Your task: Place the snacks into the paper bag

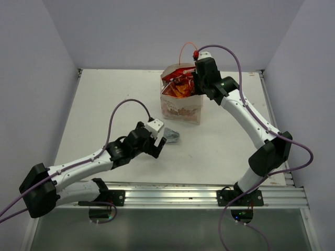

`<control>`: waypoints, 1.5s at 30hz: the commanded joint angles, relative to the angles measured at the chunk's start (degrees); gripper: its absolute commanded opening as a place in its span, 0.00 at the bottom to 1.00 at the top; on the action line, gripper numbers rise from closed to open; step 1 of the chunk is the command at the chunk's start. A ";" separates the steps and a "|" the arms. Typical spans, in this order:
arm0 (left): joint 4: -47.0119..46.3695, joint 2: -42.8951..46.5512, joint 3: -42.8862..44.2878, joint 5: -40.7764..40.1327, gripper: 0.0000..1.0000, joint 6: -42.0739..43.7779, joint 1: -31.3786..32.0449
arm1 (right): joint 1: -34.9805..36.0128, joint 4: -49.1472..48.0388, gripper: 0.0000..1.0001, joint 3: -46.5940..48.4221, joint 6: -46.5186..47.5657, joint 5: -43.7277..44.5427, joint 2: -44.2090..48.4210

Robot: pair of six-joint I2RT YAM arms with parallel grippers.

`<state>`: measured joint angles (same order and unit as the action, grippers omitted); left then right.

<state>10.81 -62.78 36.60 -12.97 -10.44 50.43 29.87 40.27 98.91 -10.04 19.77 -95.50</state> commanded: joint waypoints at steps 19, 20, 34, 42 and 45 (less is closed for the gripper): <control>-31.90 -30.28 6.82 2.34 1.00 0.77 0.37 | 0.02 -1.78 0.00 -0.56 0.20 -1.49 4.10; -32.34 -30.81 7.17 2.51 1.00 0.68 0.37 | 0.02 -1.69 0.00 -0.74 0.20 -1.40 4.18; -33.13 -34.69 6.21 1.89 0.14 -0.72 -0.69 | 0.10 -1.34 0.00 -0.74 0.64 -0.87 3.83; -29.19 -26.18 2.62 -0.73 0.00 -2.21 -0.78 | 0.02 -1.60 0.00 -0.83 0.55 -0.87 3.66; -26.99 -16.78 -0.99 -4.24 0.00 -2.92 -0.69 | 0.02 -1.95 0.00 -1.35 0.38 -1.05 3.57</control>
<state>-16.43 -89.14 38.28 -12.95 -11.53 49.84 29.87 39.83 97.86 -10.00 19.33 -94.45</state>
